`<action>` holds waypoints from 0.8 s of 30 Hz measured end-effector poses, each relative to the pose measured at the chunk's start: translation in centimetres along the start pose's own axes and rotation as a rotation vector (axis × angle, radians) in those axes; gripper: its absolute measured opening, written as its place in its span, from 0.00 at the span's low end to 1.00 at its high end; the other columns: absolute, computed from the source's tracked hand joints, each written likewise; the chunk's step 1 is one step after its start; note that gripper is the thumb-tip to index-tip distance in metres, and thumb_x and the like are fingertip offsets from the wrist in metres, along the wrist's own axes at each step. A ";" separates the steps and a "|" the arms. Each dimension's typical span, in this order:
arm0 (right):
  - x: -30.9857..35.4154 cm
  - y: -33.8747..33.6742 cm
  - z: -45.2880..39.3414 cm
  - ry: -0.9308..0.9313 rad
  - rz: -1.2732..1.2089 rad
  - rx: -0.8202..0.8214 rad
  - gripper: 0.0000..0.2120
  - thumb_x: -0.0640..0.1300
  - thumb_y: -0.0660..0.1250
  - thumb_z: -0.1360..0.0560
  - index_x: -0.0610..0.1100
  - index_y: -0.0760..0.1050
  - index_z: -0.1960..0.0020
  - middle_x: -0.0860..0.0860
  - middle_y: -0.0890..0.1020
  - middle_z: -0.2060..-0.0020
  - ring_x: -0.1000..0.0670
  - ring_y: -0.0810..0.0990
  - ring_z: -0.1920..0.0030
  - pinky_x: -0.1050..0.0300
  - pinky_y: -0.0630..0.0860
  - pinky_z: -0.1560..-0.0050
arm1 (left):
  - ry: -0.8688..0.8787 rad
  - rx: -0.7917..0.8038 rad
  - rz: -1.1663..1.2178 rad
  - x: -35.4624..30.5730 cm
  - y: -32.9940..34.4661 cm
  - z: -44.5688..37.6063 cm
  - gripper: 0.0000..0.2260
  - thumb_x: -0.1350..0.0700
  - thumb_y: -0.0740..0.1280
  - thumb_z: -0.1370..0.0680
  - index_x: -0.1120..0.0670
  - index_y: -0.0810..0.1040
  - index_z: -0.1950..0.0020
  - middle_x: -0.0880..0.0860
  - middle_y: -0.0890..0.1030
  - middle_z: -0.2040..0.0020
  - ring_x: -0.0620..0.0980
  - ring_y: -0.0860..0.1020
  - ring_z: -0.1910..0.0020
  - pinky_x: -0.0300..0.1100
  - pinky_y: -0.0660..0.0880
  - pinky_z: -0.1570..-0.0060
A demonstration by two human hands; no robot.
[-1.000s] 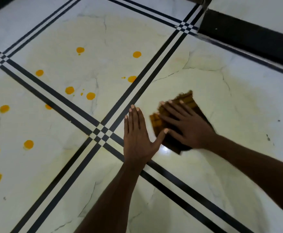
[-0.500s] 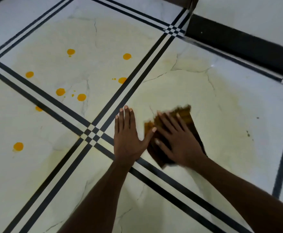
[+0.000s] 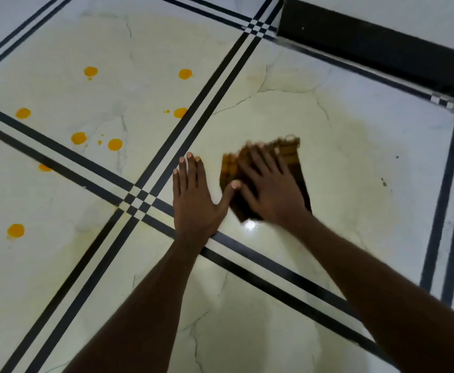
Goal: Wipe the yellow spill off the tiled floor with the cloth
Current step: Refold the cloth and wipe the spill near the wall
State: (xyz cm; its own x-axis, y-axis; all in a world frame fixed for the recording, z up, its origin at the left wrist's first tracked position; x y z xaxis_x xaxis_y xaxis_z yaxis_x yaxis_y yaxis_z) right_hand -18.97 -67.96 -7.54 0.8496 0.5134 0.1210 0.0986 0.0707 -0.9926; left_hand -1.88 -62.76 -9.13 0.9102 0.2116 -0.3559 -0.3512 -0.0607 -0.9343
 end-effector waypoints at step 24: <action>-8.0 -0.9 7.6 -0.262 0.045 0.106 0.31 0.63 0.48 0.14 0.53 0.53 0.15 0.50 0.50 0.14 0.46 0.47 0.14 0.40 0.49 0.16 | 0.009 -0.011 0.041 -0.1 0.1 -0.1 0.48 0.23 0.40 0.23 0.57 0.46 0.15 0.55 0.45 0.14 0.52 0.41 0.15 0.52 0.41 0.17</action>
State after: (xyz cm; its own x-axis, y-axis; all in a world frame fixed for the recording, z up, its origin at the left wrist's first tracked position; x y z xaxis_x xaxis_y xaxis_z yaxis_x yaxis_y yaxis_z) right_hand -29.78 -65.67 -7.51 0.6878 0.7204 0.0892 -0.0024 0.1252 -0.9921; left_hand -2.01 -62.88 -9.18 0.8971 0.1998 -0.3940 -0.3858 -0.0800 -0.9191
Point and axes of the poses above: each hand's wrist, its own z-axis away from the middle knuckle, its own y-axis out of the palm, x = y × z, the point moved 4 cm from there along -z, towards the middle knuckle
